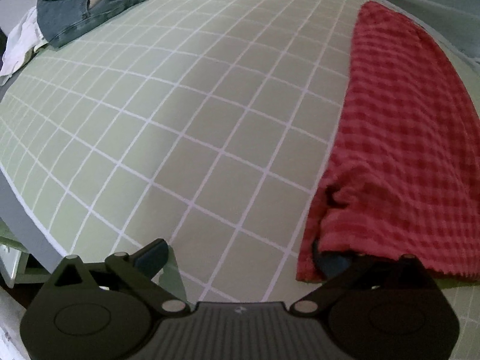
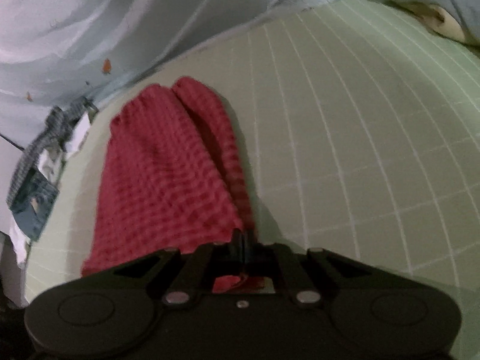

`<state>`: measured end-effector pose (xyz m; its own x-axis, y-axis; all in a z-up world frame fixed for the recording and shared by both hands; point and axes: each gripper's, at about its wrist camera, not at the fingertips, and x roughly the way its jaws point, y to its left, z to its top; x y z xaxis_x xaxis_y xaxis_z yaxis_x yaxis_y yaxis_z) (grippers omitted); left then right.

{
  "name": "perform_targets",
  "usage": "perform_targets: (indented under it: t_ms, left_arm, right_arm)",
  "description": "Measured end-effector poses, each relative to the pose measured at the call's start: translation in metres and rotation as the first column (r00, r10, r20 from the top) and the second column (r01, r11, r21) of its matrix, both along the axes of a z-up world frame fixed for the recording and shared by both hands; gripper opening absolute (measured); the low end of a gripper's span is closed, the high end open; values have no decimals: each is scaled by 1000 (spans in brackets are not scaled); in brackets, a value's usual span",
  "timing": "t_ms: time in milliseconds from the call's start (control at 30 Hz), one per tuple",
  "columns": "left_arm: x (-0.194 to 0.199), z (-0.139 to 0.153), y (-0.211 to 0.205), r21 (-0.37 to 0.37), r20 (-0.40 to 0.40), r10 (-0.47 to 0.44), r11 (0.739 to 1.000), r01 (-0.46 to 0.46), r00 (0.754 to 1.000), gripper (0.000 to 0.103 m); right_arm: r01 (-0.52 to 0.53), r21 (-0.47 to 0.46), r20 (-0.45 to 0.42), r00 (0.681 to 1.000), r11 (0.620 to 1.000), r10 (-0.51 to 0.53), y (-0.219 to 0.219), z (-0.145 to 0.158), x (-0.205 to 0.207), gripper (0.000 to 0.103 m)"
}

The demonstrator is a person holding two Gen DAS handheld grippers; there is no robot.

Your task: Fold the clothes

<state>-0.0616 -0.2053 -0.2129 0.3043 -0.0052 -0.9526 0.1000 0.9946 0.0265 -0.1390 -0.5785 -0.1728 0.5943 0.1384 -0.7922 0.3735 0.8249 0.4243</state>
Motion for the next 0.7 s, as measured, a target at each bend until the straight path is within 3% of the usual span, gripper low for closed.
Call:
perform_targets:
  t_ms: [133, 233, 300, 433, 467, 533, 700]
  left_arm:
    - [2, 1, 10, 18, -37, -1, 1000, 1, 999, 101]
    - [2, 15, 29, -10, -48, 38, 999, -39, 998, 101]
    - [5, 28, 40, -12, -27, 58, 998, -58, 998, 101]
    - [19, 57, 59, -56, 57, 104, 993, -101, 993, 101]
    - [25, 62, 60, -68, 81, 105, 993, -100, 991, 101]
    - [41, 68, 54, -82, 127, 90, 993, -80, 988, 101]
    - [81, 68, 10, -88, 162, 0, 996, 15, 987, 101]
  right_arm:
    - [-37, 3, -98, 995, 999, 37, 10, -3, -2, 3]
    - [-59, -29, -141, 989, 998, 54, 17, 4, -4, 14]
    - [-48, -80, -129, 991, 996, 38, 17, 14, -3, 46]
    - [-45, -203, -62, 998, 978, 33, 16, 39, 18, 58]
    - [-53, -228, -36, 998, 972, 46, 18, 44, 25, 71]
    - [-80, -291, 17, 996, 953, 89, 24, 52, 44, 85]
    - [-127, -400, 75, 983, 908, 170, 38, 61, 106, 89]
